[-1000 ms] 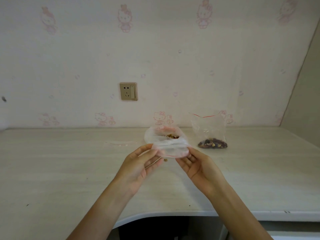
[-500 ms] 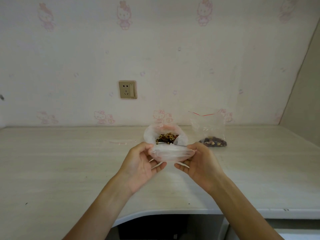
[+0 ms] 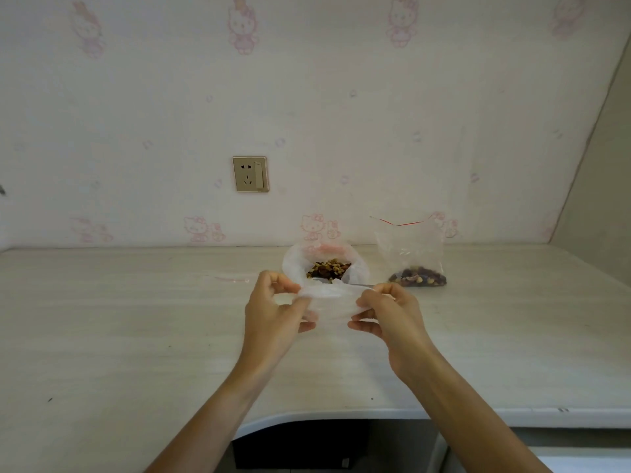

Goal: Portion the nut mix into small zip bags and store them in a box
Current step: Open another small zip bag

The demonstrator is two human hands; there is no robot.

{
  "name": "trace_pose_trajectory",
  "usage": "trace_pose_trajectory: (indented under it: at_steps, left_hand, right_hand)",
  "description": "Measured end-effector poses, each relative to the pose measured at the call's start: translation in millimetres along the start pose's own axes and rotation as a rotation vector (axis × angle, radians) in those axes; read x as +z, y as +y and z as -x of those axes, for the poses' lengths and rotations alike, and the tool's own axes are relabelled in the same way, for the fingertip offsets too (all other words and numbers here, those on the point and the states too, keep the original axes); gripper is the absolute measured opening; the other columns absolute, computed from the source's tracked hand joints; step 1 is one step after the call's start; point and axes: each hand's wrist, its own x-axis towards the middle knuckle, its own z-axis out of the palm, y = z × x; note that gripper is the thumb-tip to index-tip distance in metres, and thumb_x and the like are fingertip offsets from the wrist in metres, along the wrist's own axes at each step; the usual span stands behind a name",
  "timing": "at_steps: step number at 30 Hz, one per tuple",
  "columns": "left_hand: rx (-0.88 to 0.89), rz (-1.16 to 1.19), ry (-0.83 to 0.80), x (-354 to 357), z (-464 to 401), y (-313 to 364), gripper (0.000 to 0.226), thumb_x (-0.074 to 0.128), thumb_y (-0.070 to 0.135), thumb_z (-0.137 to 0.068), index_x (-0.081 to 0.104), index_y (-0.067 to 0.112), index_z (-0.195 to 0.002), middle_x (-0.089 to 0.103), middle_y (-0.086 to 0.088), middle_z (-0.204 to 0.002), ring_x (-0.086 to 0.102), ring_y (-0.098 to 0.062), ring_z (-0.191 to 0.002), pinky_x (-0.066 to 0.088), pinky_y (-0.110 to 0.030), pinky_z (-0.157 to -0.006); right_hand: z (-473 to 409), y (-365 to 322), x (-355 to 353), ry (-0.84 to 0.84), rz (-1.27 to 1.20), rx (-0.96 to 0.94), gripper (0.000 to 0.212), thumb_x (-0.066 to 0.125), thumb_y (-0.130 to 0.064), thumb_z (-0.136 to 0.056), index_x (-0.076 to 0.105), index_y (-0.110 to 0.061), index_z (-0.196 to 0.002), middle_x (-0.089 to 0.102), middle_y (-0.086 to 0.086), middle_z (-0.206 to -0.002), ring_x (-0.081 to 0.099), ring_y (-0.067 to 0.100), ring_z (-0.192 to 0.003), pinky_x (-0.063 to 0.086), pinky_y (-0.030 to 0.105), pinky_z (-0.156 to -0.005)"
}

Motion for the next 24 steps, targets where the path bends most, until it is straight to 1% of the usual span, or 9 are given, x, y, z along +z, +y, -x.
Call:
trace_pose_trajectory:
  at_steps: [3, 6, 8, 10, 13, 15, 18, 21, 24]
  left_hand:
    - [0.282, -0.376, 0.006, -9, 3, 0, 0.044, 0.08, 0.001, -0.084, 0.049, 0.031, -0.092, 0.056, 0.013, -0.113, 0.071, -0.004, -0.082, 0.062, -0.032, -0.069]
    - [0.496, -0.646, -0.038, -10, 6, 7, 0.046, 0.069, -0.01, -0.082, 0.049, 0.032, -0.084, 0.046, 0.023, -0.12, 0.062, -0.003, -0.097, 0.058, -0.03, -0.076]
    - [0.516, -0.718, -0.132, -9, 5, 11, 0.048, 0.058, -0.017, -0.082, 0.055, 0.03, -0.075, 0.049, 0.028, -0.122, 0.061, -0.001, -0.105, 0.055, -0.024, -0.08]
    - [0.491, -0.775, -0.22, -10, 3, 12, 0.05, 0.054, -0.015, -0.085, 0.065, 0.032, -0.072, 0.055, 0.028, -0.122, 0.06, 0.0, -0.105, 0.053, -0.024, -0.081]
    - [0.445, -0.836, -0.285, -9, 2, 12, 0.044, 0.058, -0.002, -0.089, 0.074, 0.039, -0.093, 0.058, 0.026, -0.122, 0.06, -0.002, -0.103, 0.049, -0.022, -0.079]
    - [0.414, -0.849, -0.319, -5, 1, 13, 0.039, 0.062, 0.007, -0.089, 0.074, 0.038, -0.11, 0.061, 0.02, -0.123, 0.06, -0.007, -0.11, 0.052, -0.027, -0.087]
    - [0.376, -0.962, -0.388, 0, -1, 16, 0.043, 0.07, 0.02, -0.086, 0.068, 0.031, -0.127, 0.061, 0.013, -0.131, 0.059, -0.013, -0.12, 0.052, -0.032, -0.097]
    - [0.292, -1.1, -0.512, 0, -8, 19, 0.058, 0.072, 0.022, -0.082, 0.057, 0.03, -0.137, 0.052, 0.012, -0.142, 0.056, -0.016, -0.125, 0.046, -0.029, -0.092]
    - [0.212, -1.187, -0.643, -2, -18, 20, 0.064, 0.069, 0.018, -0.082, 0.05, 0.032, -0.141, 0.044, 0.012, -0.146, 0.053, -0.018, -0.127, 0.041, -0.028, -0.088]
  right_hand:
    - [-2, -1, -4, 0.026, 0.13, -0.068, 0.009, 0.065, -0.001, -0.09, 0.059, -0.006, -0.095, 0.07, 0.015, -0.09, 0.07, 0.023, -0.068, 0.064, 0.033, -0.061]
    - [-1, 0, -4, 0.025, 0.37, -0.209, 0.005, 0.063, -0.008, -0.091, 0.059, -0.011, -0.092, 0.07, 0.016, -0.084, 0.067, 0.018, -0.061, 0.061, 0.034, -0.06]
    - [0, -1, -4, 0.023, 0.553, -0.334, 0.009, 0.063, -0.007, -0.088, 0.057, -0.015, -0.09, 0.066, 0.012, -0.081, 0.064, 0.022, -0.067, 0.057, 0.037, -0.063]
    - [0, -2, -6, 0.0, 0.706, -0.494, 0.02, 0.063, -0.001, -0.085, 0.054, -0.018, -0.09, 0.06, 0.003, -0.087, 0.059, 0.016, -0.079, 0.051, 0.032, -0.067]
    - [4, -6, -9, -0.126, 0.782, -0.694, 0.045, 0.053, 0.016, -0.084, 0.051, -0.029, -0.085, 0.057, -0.004, -0.104, 0.056, 0.005, -0.099, 0.049, 0.017, -0.077]
    - [5, -8, -11, -0.224, 0.849, -0.76, 0.054, 0.045, 0.021, -0.082, 0.056, -0.032, -0.08, 0.059, -0.003, -0.109, 0.058, 0.004, -0.104, 0.046, 0.014, -0.079]
    - [2, -9, -8, -0.301, 1.068, -0.737, 0.049, 0.043, 0.013, -0.091, 0.076, -0.023, -0.093, 0.066, 0.0, -0.121, 0.063, 0.015, -0.11, 0.054, 0.029, -0.091]
    - [-4, -7, -2, -0.344, 1.293, -0.603, 0.037, 0.044, -0.005, -0.1, 0.077, -0.018, -0.111, 0.068, 0.0, -0.123, 0.065, 0.021, -0.11, 0.055, 0.038, -0.094]
    - [-11, -7, 1, -0.429, 1.462, -0.383, 0.028, 0.052, -0.021, -0.097, 0.075, -0.006, -0.098, 0.071, 0.009, -0.103, 0.069, 0.029, -0.091, 0.059, 0.045, -0.082]
